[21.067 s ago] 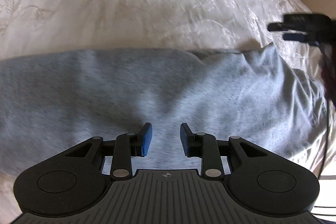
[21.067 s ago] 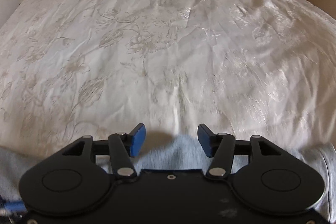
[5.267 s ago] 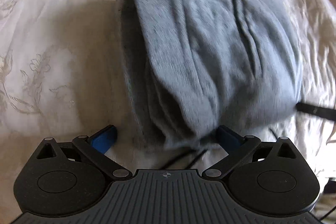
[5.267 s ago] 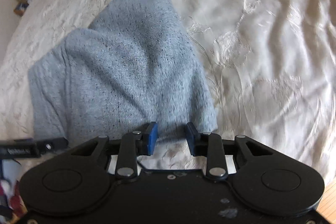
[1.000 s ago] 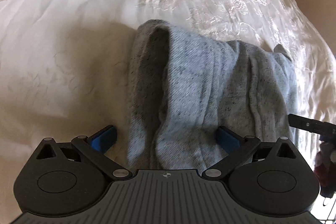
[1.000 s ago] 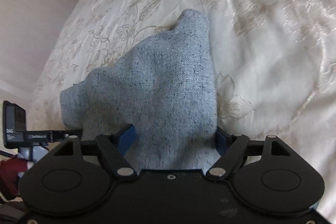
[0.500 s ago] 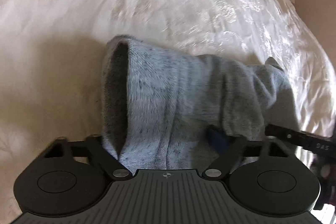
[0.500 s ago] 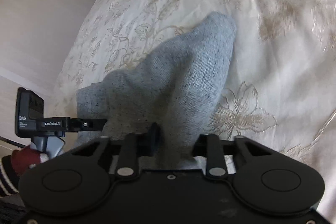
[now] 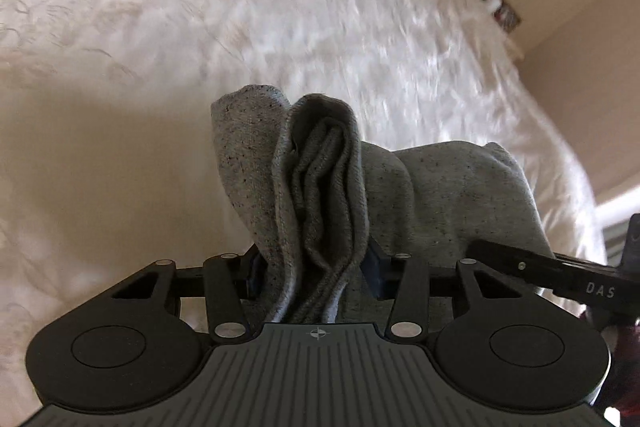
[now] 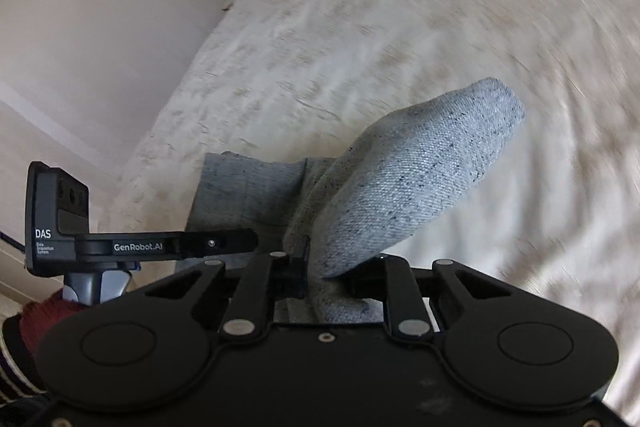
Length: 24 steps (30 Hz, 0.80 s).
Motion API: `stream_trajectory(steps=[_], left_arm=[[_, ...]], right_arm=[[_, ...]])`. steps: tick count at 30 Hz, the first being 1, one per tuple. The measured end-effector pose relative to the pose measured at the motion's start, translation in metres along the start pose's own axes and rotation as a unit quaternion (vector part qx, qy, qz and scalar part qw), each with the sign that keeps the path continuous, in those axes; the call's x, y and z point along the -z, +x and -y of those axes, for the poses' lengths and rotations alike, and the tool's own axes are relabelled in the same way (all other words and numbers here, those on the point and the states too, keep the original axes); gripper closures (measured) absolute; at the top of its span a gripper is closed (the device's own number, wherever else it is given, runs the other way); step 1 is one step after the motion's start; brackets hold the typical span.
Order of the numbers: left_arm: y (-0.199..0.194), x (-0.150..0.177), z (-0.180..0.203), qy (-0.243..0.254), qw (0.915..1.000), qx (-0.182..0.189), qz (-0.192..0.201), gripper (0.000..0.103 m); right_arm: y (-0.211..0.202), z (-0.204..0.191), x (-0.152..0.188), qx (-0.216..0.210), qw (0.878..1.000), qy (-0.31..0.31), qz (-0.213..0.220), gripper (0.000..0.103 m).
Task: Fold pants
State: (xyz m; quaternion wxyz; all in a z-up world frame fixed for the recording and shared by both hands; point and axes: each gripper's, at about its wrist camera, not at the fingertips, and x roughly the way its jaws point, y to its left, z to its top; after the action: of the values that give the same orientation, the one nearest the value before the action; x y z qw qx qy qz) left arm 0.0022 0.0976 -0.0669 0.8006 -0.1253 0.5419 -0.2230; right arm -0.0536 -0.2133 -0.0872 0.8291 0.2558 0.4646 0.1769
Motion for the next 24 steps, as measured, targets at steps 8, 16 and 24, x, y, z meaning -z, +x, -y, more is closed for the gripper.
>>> stream_trajectory(steps=[8,16,24], left_arm=[[-0.077,-0.048,-0.08,-0.029,0.9977,-0.019,0.059,0.058],[-0.096,-0.063,-0.193,-0.044,0.9865,-0.141,0.07,0.052],[-0.088,-0.037,-0.215,-0.043,0.9636,-0.256,0.065,0.052]], right_arm=[[0.064,-0.105,-0.071,-0.053,0.997,-0.055,0.012,0.084],[0.173,-0.151,-0.118,-0.019,0.998,-0.056,-0.004,0.072],[0.223,-0.154,-0.092,0.144,0.982,-0.116,-0.021,0.072]])
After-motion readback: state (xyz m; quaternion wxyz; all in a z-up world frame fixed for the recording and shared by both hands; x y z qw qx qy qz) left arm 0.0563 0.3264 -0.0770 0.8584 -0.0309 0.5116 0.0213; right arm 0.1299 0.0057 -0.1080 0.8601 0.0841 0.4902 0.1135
